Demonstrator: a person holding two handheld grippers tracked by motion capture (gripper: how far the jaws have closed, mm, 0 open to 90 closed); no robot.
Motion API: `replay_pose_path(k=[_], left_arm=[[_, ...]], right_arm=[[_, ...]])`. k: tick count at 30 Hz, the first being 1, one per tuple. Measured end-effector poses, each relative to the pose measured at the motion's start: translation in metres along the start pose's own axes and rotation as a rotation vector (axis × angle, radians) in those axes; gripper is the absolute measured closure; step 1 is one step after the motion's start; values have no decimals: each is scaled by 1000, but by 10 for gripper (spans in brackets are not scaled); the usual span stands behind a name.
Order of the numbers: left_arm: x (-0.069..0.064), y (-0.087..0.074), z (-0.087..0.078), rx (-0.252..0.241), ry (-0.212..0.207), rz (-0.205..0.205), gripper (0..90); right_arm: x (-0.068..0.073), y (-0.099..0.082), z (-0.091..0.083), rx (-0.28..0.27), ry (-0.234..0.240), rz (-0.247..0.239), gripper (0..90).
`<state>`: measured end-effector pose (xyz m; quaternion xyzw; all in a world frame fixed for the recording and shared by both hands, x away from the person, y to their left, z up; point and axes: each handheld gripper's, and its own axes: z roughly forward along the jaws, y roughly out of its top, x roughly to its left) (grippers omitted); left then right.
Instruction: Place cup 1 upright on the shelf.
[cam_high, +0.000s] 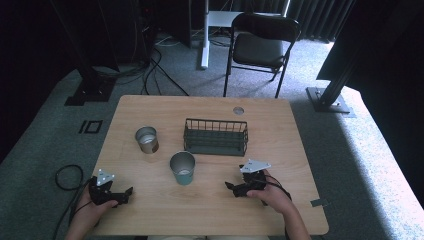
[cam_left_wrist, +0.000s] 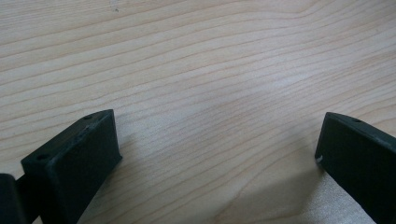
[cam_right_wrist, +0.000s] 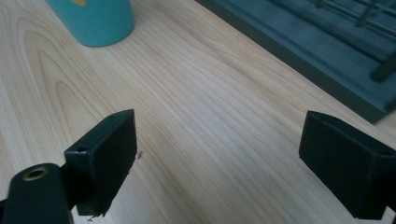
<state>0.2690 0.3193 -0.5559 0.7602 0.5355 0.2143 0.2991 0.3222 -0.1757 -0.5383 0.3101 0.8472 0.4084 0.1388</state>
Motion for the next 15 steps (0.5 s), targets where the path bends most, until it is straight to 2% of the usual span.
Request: replay_pose_path(k=[15], left_arm=[[0,0,0,0,0,0,2]], right_arm=[[17,20,20,-22,55,-41,112]])
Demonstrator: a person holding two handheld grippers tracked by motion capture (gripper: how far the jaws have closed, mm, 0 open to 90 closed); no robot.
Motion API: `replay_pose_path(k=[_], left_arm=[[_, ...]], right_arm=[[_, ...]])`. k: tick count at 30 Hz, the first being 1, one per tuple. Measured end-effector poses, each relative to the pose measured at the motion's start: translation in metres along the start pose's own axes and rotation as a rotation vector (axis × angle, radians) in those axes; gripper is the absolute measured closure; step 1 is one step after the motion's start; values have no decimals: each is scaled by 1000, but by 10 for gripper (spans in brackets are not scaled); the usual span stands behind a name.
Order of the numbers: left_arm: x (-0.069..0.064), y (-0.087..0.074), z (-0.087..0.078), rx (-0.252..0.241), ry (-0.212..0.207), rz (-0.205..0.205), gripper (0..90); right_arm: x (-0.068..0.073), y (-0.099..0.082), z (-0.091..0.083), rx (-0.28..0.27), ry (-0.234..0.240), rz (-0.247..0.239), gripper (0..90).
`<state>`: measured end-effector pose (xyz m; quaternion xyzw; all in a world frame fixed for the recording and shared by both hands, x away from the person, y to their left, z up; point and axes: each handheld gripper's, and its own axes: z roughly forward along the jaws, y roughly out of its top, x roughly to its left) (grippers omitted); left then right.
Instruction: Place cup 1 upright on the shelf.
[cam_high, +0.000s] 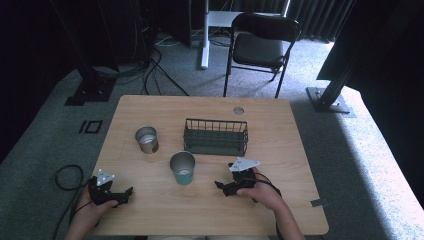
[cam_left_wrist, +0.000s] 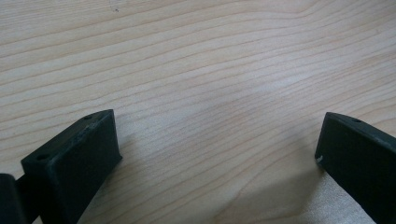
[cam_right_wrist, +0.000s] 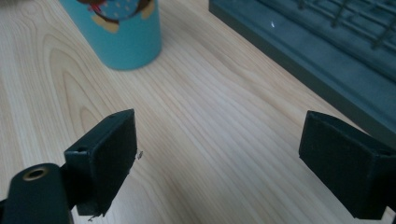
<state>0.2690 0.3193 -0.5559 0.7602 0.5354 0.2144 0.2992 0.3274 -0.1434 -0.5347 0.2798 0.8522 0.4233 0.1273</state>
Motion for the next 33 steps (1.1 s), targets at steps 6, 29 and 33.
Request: replay_pose_path(k=[6,29,33], left_arm=[[0,0,0,0,0,0,2],[0,0,0,0,0,0,2],[0,0,0,0,0,0,3]], right_arm=[[5,7,7,-6,17,-22,111],[36,38,36,-61,132,-86,112],[39,43,40,-70,132,-98,112]])
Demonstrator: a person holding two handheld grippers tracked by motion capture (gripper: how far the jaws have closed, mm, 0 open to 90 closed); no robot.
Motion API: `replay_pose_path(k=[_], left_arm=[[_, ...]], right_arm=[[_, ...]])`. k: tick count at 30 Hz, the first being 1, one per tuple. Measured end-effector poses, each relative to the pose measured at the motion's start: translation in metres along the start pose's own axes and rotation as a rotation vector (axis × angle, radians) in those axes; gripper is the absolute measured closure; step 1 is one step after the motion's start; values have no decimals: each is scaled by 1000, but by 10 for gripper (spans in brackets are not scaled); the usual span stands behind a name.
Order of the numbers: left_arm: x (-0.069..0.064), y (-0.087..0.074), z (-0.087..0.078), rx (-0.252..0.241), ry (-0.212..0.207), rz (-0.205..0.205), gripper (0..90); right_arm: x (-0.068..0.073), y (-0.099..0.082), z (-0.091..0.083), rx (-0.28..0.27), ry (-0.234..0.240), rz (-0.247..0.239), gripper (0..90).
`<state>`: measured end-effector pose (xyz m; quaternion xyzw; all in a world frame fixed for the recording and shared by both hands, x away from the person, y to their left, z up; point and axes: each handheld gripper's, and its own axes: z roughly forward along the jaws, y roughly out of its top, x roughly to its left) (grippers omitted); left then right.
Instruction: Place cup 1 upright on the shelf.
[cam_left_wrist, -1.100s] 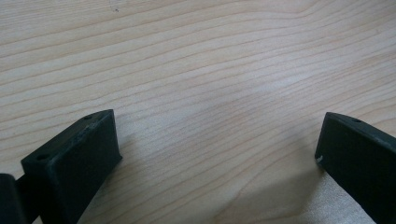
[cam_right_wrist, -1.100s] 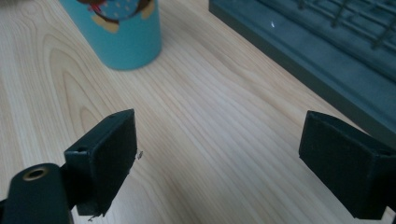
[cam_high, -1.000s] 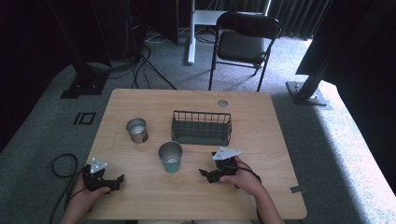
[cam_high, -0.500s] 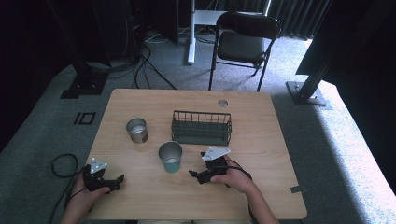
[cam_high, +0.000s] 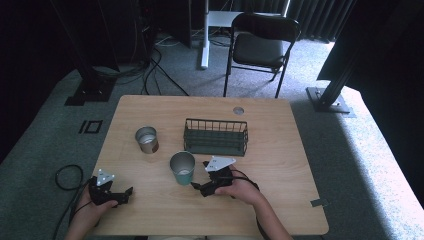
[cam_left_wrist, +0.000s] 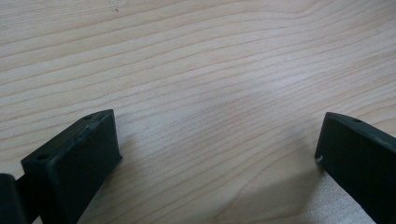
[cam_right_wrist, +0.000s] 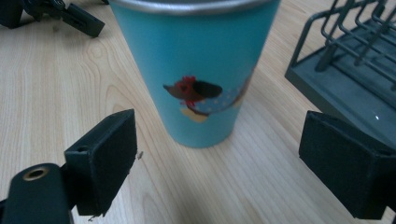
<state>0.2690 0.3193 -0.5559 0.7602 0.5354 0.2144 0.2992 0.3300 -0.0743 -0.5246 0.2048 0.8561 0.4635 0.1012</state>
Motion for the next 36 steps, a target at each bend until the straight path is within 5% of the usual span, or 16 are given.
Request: replay_pose_path(k=[36], left_arm=[[0,0,0,0,0,0,3]], right_arm=[[7,34,27,-128,39,-9,111]])
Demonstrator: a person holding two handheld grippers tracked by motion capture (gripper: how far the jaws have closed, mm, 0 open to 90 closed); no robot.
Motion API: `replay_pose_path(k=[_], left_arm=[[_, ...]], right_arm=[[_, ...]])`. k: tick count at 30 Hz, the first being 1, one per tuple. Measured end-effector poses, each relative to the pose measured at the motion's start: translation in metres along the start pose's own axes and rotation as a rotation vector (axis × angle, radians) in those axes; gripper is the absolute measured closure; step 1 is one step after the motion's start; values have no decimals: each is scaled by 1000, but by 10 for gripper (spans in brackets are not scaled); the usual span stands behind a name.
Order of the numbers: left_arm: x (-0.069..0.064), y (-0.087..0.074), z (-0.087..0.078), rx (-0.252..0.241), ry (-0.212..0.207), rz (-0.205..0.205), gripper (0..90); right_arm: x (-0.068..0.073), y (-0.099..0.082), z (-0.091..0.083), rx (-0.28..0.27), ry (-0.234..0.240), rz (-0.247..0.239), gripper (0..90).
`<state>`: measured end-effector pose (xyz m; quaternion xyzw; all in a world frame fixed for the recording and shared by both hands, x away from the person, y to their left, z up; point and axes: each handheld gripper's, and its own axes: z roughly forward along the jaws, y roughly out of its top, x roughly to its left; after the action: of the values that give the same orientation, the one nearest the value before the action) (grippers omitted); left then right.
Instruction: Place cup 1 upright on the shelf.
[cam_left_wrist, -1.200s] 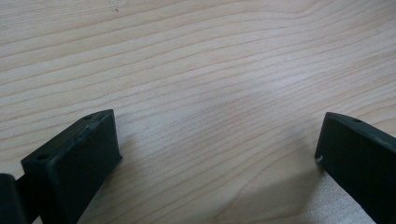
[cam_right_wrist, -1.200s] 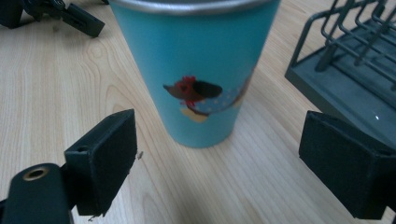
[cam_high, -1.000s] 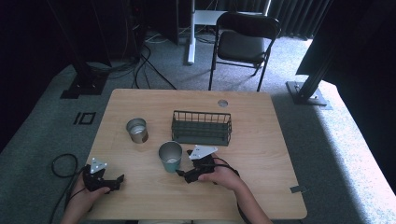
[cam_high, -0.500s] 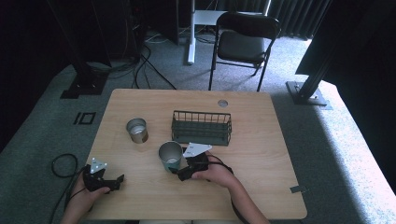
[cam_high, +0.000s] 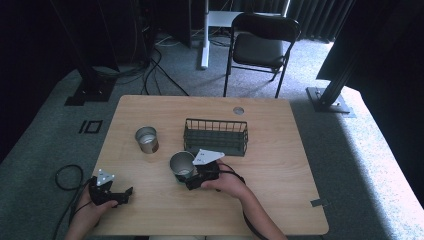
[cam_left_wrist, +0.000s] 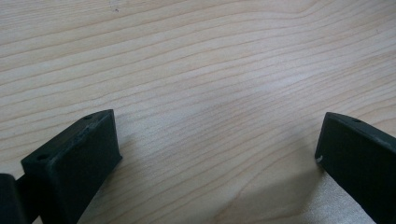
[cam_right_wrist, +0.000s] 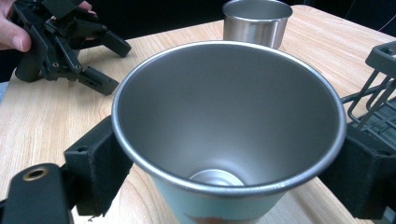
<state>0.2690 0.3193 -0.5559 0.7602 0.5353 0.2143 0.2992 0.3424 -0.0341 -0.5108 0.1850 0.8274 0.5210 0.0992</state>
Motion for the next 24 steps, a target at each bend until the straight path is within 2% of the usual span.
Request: replay_pose_path(k=[7,10,17,24], left_arm=[[0,0,0,0,0,0,2],[0,0,0,0,0,0,3],[0,0,0,0,0,0,3],[0,0,0,-1,0,-1,2]], right_arm=[[1,2,3,-8,2,-2,112],[3,1,6,5,8,-5,126],[4,1,9,-16,0,-10,132],[4,9,6,-37,-3,22,133]])
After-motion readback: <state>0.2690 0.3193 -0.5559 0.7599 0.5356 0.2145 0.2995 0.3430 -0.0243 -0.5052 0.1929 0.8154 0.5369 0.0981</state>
